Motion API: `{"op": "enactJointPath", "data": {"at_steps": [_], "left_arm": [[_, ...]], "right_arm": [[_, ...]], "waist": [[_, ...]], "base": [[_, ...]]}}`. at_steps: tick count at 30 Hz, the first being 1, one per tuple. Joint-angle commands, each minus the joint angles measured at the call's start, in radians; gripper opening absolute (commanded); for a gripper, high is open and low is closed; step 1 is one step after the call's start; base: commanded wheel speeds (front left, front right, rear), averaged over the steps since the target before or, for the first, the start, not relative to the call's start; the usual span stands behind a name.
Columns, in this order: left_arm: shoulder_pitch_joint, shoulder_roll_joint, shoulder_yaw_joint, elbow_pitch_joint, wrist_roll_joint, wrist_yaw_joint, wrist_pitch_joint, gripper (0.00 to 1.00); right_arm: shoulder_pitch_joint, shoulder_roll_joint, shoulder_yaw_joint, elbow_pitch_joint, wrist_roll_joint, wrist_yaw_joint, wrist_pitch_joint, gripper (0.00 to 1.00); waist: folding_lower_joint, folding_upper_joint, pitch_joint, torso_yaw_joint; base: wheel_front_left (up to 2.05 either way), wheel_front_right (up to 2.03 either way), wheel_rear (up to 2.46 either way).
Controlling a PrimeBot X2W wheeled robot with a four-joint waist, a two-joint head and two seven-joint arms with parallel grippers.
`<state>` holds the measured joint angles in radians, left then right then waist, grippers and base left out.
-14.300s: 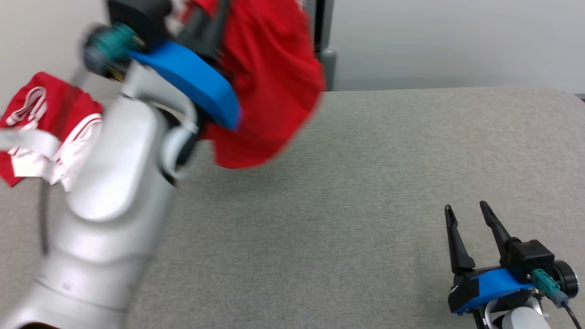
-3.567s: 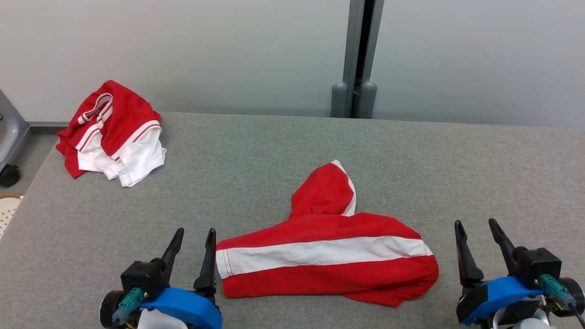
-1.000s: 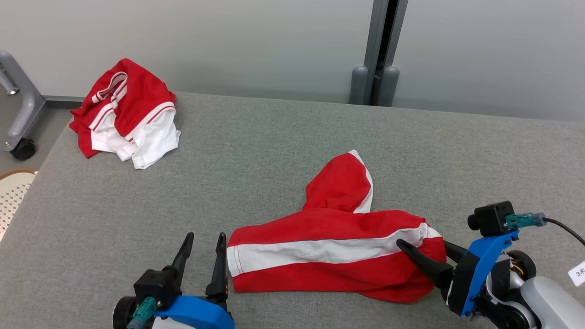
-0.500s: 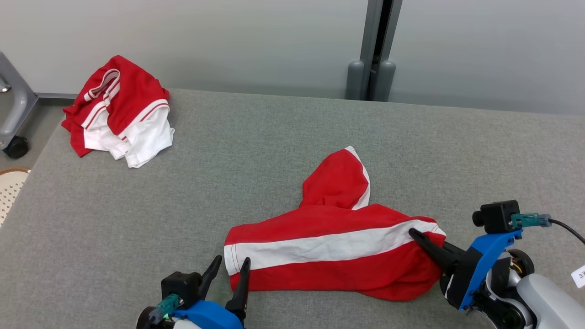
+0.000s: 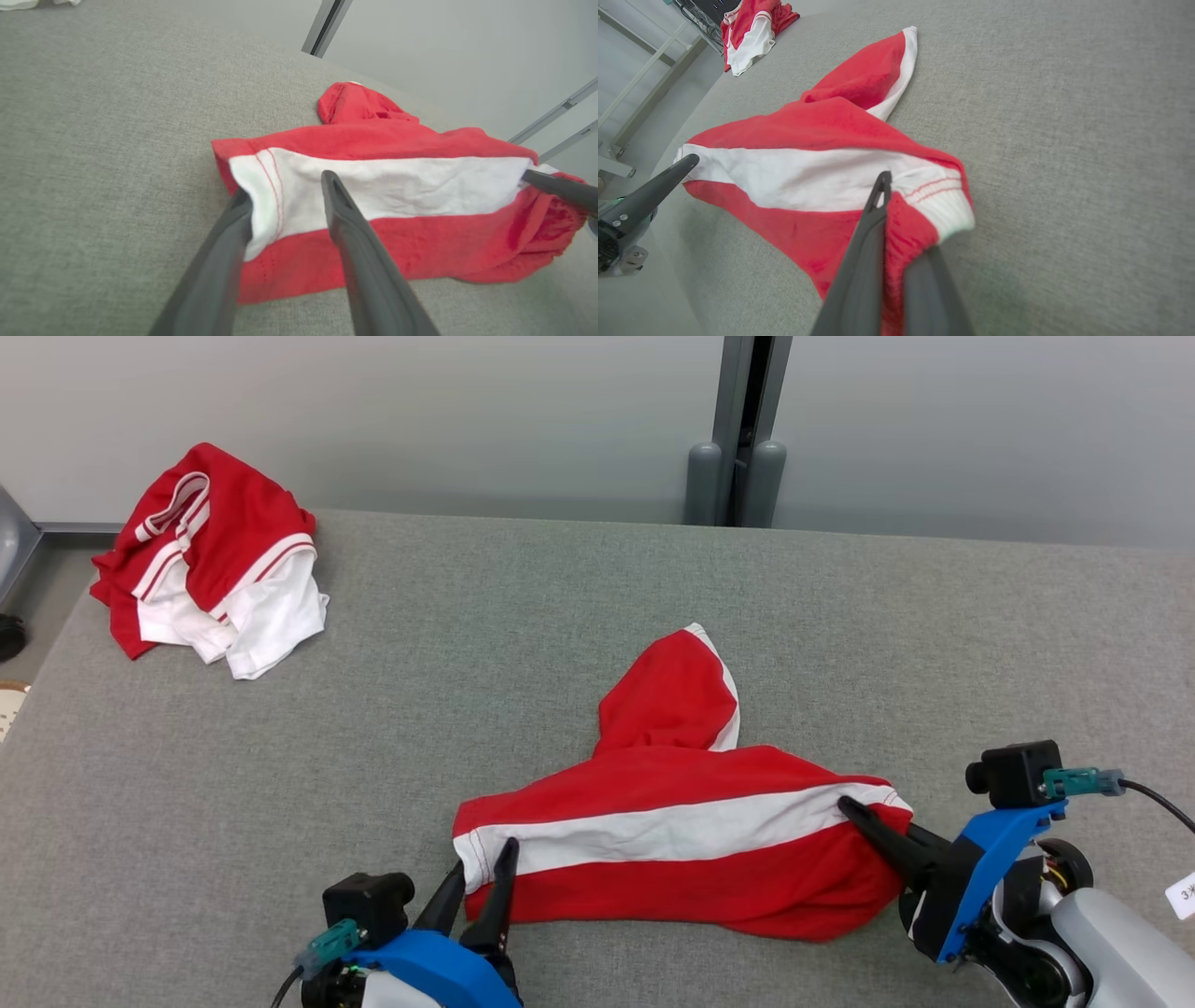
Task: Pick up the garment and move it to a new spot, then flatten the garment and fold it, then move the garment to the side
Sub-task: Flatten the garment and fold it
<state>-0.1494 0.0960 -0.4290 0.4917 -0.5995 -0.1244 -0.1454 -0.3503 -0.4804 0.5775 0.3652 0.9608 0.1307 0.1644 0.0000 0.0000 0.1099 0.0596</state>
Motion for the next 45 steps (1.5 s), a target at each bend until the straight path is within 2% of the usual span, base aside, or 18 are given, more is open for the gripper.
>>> {"op": "enactJointPath", "data": {"at_steps": [1,2,3,4,5,10,15,19,25,30,35,40,45], "left_arm": [[0.007,0.017,-0.004,-0.023,-0.017,-0.010,-0.012,0.45],[0.011,0.023,-0.007,-0.034,-0.023,-0.010,-0.017,0.38],[0.015,0.026,-0.010,-0.044,-0.030,-0.010,-0.022,0.24],[0.018,0.028,-0.012,-0.050,-0.037,-0.010,-0.024,0.05],[0.018,0.033,-0.015,-0.055,-0.043,-0.010,-0.021,0.00],[-0.014,0.052,-0.033,-0.061,-0.049,-0.010,-0.028,0.00],[-0.061,0.080,-0.018,-0.124,-0.049,-0.010,-0.059,0.00],[-0.114,0.133,0.006,-0.263,-0.036,-0.008,-0.064,0.00],[-0.167,0.196,0.045,-0.458,-0.022,0.015,-0.029,0.00],[-0.239,0.254,0.081,-0.660,-0.009,0.036,0.042,0.00],[-0.323,0.291,0.100,-0.789,-0.020,0.049,0.130,0.00],[-0.388,0.300,0.105,-0.800,-0.036,0.055,0.191,0.00],[-0.453,0.287,0.102,-0.707,-0.065,0.045,0.210,0.00]], "right_arm": [[-0.018,-0.007,0.003,0.005,0.002,0.000,-0.010,0.00],[-0.018,-0.008,0.005,0.008,0.005,0.000,-0.013,0.00],[-0.020,-0.009,0.006,0.012,0.006,0.000,-0.018,0.00],[-0.023,-0.010,0.007,0.014,0.008,0.000,-0.020,0.00],[-0.024,-0.010,0.007,0.017,0.010,0.000,-0.027,0.00],[-0.027,-0.005,0.007,0.017,0.017,0.000,-0.070,0.00],[-0.033,-0.021,-0.009,-0.027,0.018,0.000,-0.145,0.00],[-0.034,-0.058,-0.039,-0.136,0.008,0.000,-0.203,0.00],[-0.028,-0.111,-0.104,-0.292,-0.021,0.000,-0.222,0.00],[-0.024,-0.146,-0.215,-0.459,-0.063,0.000,-0.193,0.00],[-0.020,-0.129,-0.340,-0.597,-0.092,0.000,-0.123,0.00],[-0.018,-0.091,-0.430,-0.645,-0.142,0.000,-0.039,0.00],[-0.089,-0.045,-0.420,-0.611,-0.207,0.000,0.024,0.00]], "waist": [[0.0000,0.0000,0.001,0.000],[0.0000,0.0000,0.002,0.000],[0.0000,0.0000,0.003,0.000],[0.0000,0.0000,0.003,0.001],[0.0000,0.0000,0.003,0.002],[0.0000,0.0000,-0.003,0.000],[0.0000,0.0000,-0.023,-0.004],[0.0000,0.0000,-0.062,-0.021],[0.0000,0.0000,-0.103,-0.042],[0.0000,0.0000,-0.126,-0.063],[0.0000,0.0000,-0.125,-0.079],[0.0000,0.0000,-0.083,-0.094],[0.0000,0.0000,0.010,-0.113]], "base": [[0.00,0.00,0.00],[0.00,0.00,0.00],[0.00,0.00,0.00],[0.00,0.00,0.00],[0.00,0.00,0.00],[0.00,0.00,0.00],[0.00,0.00,0.00],[0.00,0.00,0.00],[0.00,0.00,0.00],[0.00,0.00,0.00],[0.00,0.00,0.00],[0.00,0.00,0.00],[0.00,0.00,0.00]]}}
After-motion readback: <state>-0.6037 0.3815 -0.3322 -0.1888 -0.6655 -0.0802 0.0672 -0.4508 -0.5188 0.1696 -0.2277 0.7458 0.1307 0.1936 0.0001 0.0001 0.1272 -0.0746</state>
